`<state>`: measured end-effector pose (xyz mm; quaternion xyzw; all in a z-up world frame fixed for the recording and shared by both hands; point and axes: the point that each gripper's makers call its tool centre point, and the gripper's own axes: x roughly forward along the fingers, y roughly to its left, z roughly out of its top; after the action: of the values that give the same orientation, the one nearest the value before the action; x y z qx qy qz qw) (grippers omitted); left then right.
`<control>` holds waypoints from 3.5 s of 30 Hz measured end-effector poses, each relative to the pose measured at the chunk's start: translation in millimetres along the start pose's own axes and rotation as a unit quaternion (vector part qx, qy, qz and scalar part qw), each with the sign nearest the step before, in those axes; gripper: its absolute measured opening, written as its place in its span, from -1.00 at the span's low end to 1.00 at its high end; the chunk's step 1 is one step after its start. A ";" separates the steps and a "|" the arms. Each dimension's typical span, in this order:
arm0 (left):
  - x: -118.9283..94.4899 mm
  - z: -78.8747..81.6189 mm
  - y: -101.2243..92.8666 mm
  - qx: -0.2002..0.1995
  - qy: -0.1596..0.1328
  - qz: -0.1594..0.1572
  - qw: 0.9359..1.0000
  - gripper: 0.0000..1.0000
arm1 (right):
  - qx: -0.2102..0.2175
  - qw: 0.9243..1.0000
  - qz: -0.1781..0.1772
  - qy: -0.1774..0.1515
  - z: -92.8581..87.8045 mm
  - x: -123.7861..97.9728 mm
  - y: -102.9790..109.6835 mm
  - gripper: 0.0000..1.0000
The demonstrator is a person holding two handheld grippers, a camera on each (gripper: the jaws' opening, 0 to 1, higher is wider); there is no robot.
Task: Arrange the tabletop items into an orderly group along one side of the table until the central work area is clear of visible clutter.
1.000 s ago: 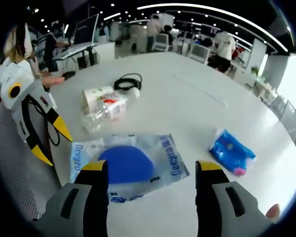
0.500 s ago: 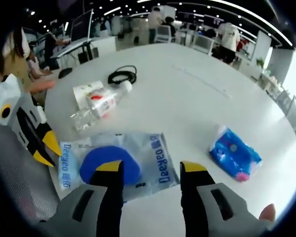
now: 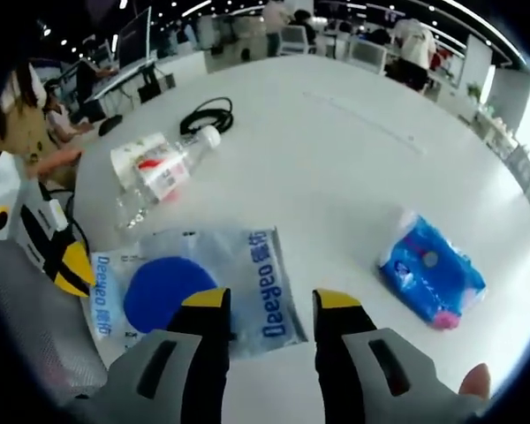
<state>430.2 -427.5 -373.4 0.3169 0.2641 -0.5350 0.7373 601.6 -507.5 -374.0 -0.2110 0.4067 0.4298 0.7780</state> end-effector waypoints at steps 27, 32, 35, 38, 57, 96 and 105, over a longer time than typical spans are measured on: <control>8.3 -3.4 7.5 0.010 0.017 -0.002 1.000 -0.98 | 0.009 1.000 0.011 0.024 -10.0 5.9 -8.3 -0.73; 7.6 -2.6 9.8 0.015 0.018 0.002 1.000 -1.00 | 0.008 1.000 0.008 0.021 -9.9 2.5 -8.4 -0.85; 5.7 0.9 11.3 0.018 0.016 0.003 1.000 -1.00 | 0.013 1.000 0.004 0.022 -13.9 -2.1 -10.0 -0.88; 3.7 6.9 12.1 0.025 0.009 0.005 1.000 -1.00 | 0.020 1.000 -0.004 0.022 -18.7 -7.4 -12.9 -0.89; -33.2 32.2 73.0 0.085 -0.013 0.065 0.994 -1.00 | 0.060 0.995 -0.066 -0.041 3.5 -63.5 -33.7 -0.91; -21.4 -15.4 258.7 0.030 0.018 0.122 0.992 -1.00 | 0.130 0.981 -0.122 -0.079 67.2 -30.1 -86.8 -0.92; -6.7 -29.4 277.2 0.023 0.032 0.115 0.993 -0.99 | 0.127 0.982 -0.124 -0.062 70.9 -7.7 -98.4 -0.92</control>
<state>691.9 -338.5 -336.7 0.3790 0.2368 -0.4423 0.7776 714.0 -516.6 -328.6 -0.1320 0.3796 0.2876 0.8693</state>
